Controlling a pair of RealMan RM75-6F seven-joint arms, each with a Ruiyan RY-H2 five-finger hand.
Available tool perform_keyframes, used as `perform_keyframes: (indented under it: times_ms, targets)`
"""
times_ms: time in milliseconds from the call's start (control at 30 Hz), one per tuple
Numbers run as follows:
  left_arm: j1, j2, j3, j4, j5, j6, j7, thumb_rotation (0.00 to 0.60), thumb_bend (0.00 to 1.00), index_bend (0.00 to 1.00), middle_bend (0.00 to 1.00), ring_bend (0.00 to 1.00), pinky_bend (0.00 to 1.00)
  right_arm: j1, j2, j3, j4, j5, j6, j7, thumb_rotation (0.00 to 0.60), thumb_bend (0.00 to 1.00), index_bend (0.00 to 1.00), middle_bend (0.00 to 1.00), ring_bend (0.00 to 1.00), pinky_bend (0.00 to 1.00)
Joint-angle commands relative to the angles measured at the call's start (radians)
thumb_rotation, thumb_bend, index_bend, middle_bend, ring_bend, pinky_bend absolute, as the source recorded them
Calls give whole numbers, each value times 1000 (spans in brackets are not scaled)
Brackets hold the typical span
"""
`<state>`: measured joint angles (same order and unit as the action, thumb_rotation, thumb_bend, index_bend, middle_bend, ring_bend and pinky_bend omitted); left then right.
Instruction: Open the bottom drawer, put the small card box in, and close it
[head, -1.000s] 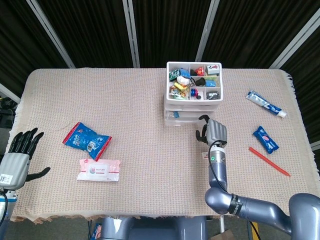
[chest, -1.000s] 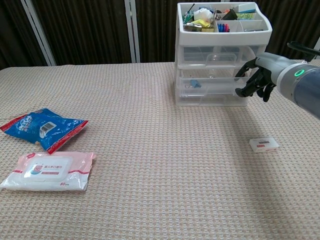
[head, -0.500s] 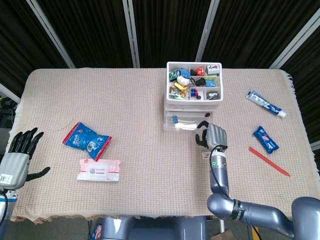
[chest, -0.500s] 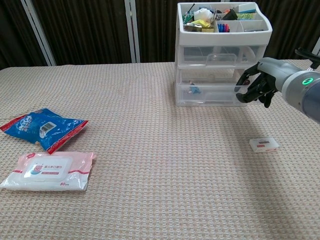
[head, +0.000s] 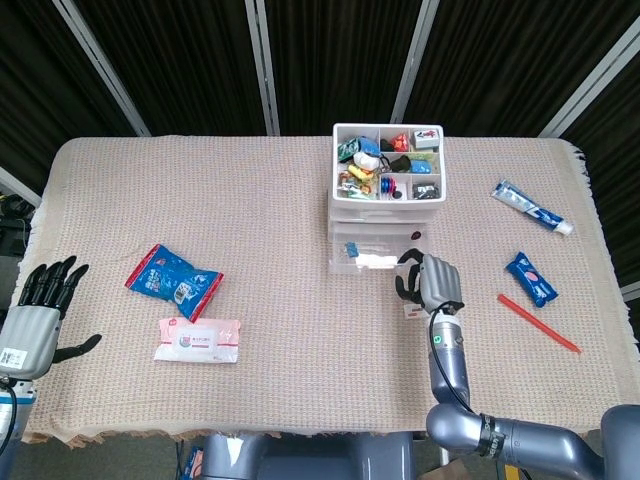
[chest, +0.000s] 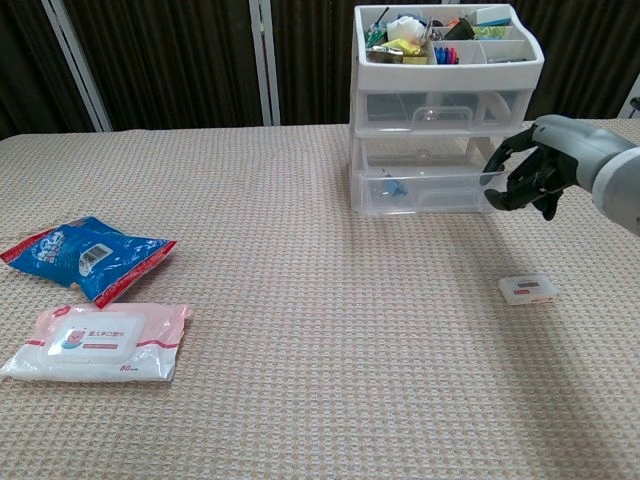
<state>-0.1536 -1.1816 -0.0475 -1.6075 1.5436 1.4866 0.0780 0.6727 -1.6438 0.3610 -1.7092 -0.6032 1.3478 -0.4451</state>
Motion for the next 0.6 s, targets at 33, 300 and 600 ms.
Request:
perform_keyframes:
  times_ms: [33, 300, 600]
  targets:
    - [0, -1, 0, 0, 0, 0, 0, 600, 101, 73, 0, 0, 0, -8, 3, -7, -8, -17, 0, 8, 600, 364, 425, 742, 753, 651]
    - [-1, -2, -1, 1, -2, -1, 5, 600, 100, 73, 0, 0, 0, -22, 9, -21, -38, -59, 2, 6, 600, 331, 228, 738, 740, 650]
    - [0, -2, -2, 2, -4, -1, 6, 600, 102, 73, 0, 0, 0, -33, 40, -30, -86, -27, -12, -28, 600, 298, 126, 734, 737, 651]
